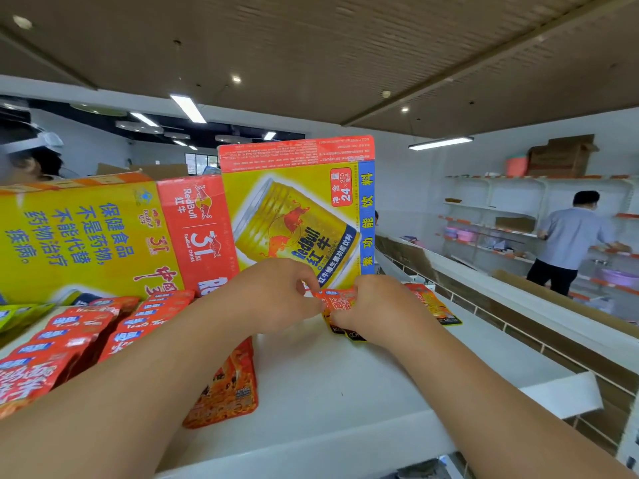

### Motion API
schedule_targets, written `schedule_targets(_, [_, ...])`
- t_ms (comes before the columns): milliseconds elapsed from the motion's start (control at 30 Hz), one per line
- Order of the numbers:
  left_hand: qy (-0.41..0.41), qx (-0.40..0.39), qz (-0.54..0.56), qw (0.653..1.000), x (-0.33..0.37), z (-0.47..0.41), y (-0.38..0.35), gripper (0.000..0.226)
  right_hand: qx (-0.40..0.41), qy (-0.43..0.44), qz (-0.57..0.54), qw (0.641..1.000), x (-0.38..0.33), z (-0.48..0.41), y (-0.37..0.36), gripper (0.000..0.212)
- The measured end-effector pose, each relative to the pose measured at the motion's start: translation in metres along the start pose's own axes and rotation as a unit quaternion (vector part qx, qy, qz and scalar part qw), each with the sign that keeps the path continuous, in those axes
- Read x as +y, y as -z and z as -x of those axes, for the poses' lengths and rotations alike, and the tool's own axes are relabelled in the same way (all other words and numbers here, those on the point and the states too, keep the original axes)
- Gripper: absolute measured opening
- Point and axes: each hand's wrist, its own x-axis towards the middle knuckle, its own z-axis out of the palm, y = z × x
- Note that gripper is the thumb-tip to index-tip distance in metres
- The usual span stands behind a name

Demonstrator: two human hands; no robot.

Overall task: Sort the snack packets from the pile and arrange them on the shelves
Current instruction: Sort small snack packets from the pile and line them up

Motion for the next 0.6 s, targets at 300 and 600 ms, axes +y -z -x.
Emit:
schedule_targets(300, [0.005, -0.002, 0.004, 1.000, -0.0018, 0.0006, -0.0013, 0.018, -0.004, 0.019, 0.011, 1.000, -0.0056, 0.0054, -0.0025, 0.033])
schedule_targets(600, [0.008, -0.007, 0.002, 1.000, -0.0009, 0.0010, -0.0019, 0.020, -0.016, 0.024, 0.009, 1.000, -0.0058, 0.0073, -0.0044, 0.034])
